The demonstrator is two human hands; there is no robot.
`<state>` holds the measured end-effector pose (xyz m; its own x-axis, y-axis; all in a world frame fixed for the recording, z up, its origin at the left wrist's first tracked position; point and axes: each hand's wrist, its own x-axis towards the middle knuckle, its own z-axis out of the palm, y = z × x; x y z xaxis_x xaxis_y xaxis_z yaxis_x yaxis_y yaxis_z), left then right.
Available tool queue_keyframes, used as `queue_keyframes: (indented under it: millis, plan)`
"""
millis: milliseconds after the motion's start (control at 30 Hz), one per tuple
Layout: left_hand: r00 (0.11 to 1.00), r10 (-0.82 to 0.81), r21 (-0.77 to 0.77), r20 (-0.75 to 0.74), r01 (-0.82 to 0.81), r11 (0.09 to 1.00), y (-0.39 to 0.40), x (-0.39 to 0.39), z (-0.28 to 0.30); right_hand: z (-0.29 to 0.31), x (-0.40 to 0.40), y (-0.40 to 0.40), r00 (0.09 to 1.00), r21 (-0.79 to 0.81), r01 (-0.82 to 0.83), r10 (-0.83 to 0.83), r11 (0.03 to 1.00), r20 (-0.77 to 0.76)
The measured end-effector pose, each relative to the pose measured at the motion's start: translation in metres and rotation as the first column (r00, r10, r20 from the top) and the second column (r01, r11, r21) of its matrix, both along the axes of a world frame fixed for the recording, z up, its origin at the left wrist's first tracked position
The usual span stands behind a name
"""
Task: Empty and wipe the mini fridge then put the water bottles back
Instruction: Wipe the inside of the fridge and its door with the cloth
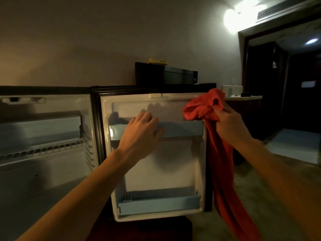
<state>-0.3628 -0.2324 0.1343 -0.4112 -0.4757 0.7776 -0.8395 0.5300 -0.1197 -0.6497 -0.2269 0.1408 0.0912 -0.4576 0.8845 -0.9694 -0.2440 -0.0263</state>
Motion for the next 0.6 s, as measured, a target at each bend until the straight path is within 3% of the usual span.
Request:
queue_keyframes:
  millis: [100, 233, 400, 600]
  plan:
    - [0.998, -0.028, -0.016, -0.050, 0.027, 1.000, -0.001, 0.001, -0.004, -0.035, -0.001, -0.001, 0.994, -0.096, 0.017, -0.007, 0.995, 0.105]
    - [0.999, 0.008, -0.021, -0.037, -0.009, 1.000, 0.004, -0.005, -0.003, -0.052, -0.003, 0.001, 0.995, -0.052, -0.004, 0.009, 0.999, 0.095]
    - [0.999, 0.036, -0.070, 0.021, -0.034, 0.997, 0.006, -0.019, -0.003, 0.004, 0.007, 0.004, 0.998, -0.012, -0.052, 0.052, 0.999, 0.029]
    - [1.000, 0.007, -0.025, 0.013, -0.006, 1.000, 0.003, -0.025, 0.002, 0.055, 0.019, -0.003, 0.973, 0.056, -0.076, 0.086, 0.996, -0.216]
